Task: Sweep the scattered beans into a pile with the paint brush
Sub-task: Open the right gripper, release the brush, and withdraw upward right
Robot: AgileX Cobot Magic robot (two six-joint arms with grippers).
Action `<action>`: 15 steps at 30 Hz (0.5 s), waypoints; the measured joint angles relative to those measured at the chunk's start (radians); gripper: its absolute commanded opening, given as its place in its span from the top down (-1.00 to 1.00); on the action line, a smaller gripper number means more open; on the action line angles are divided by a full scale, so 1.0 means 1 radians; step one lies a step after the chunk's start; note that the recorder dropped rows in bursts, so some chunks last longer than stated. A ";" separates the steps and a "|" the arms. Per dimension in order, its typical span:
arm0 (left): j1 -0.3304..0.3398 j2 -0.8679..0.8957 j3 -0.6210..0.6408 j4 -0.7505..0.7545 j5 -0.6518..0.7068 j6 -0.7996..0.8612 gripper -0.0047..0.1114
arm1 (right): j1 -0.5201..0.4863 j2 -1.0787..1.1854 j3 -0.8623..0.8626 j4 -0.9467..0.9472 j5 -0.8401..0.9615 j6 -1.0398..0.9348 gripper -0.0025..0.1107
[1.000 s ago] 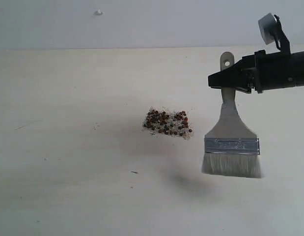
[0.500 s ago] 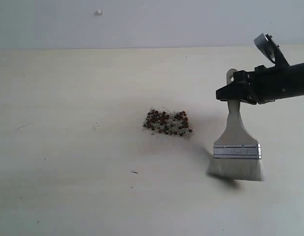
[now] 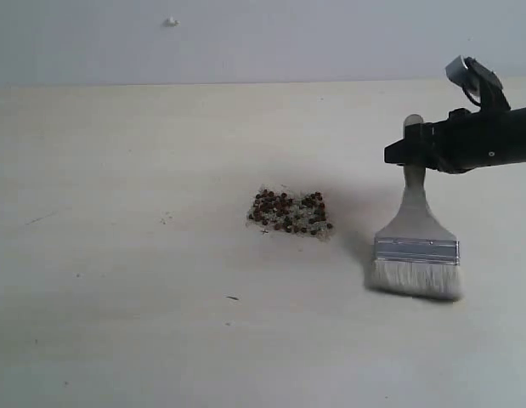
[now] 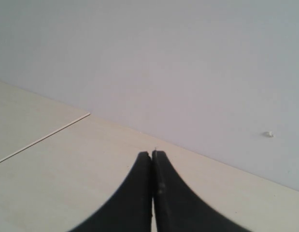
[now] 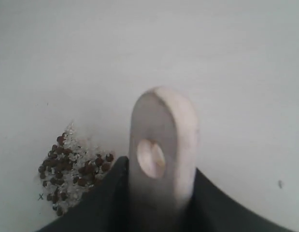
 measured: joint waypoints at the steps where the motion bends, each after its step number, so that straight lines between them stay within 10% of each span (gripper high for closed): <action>1: 0.000 0.000 0.000 0.000 0.000 0.000 0.92 | 0.000 0.000 0.000 0.012 -0.005 -0.028 0.27; 11: 0.000 0.000 0.000 0.000 0.000 0.000 0.92 | 0.000 -0.020 -0.002 0.184 -0.208 -0.242 0.06; 15: 0.000 0.000 0.000 0.000 0.000 0.000 0.92 | 0.000 -0.079 -0.010 0.201 -0.383 -0.255 0.52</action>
